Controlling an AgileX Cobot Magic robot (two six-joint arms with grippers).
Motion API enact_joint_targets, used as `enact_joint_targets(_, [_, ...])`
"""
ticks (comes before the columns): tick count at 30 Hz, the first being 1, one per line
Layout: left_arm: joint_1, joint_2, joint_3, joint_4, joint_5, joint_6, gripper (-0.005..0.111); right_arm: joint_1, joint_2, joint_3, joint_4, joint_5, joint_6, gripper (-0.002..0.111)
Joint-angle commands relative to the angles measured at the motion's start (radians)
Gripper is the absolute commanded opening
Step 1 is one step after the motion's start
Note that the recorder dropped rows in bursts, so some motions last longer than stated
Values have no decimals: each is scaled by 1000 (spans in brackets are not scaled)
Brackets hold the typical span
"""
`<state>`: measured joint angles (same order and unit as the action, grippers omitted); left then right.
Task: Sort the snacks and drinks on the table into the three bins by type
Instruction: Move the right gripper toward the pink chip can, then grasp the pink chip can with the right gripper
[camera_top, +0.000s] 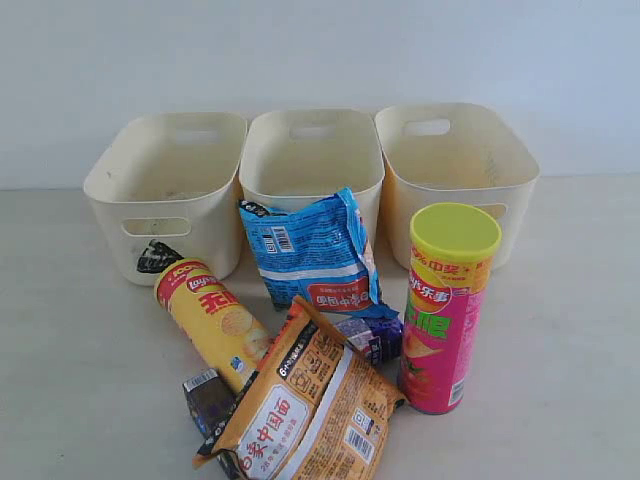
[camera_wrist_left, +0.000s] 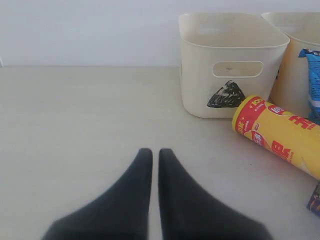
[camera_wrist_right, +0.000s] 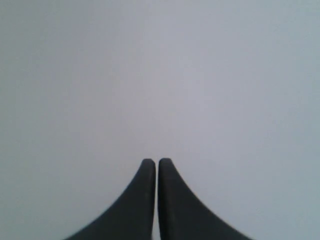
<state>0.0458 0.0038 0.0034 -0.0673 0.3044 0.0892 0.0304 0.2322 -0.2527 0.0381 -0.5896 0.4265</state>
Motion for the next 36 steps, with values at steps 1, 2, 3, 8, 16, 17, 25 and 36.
enact_joint_targets(1, [4, -4, -3, -3, -16, -10, 4, 2, 176, -100, 1, -112, -60, 0])
enact_joint_targets(2, [4, -4, -3, -3, -16, -10, 4, 2, 224, -122, 1, -126, -60, 0])
enact_joint_targets(3, [4, -4, -3, -3, -16, -10, 4, 2, 272, -143, 1, -121, -60, 0])
enact_joint_targets(8, [4, -4, -3, -3, -16, -10, 4, 2, 476, -283, -79, 206, -78, 0])
enact_joint_targets(16, [4, -4, -3, -3, -16, -10, 4, 2, 780, -599, -183, 1063, -282, 0])
enact_joint_targets(17, [4, -4, -3, -3, -16, -10, 4, 2, 810, -638, -153, 1142, -345, 0])
enact_joint_targets(25, [4, -4, -3, -3, -16, -10, 4, 2, 896, -794, 242, 1601, -841, 1])
enact_joint_targets(36, [4, -4, -3, -3, -16, -10, 4, 56, 895, -794, 543, 1718, -1065, 90])
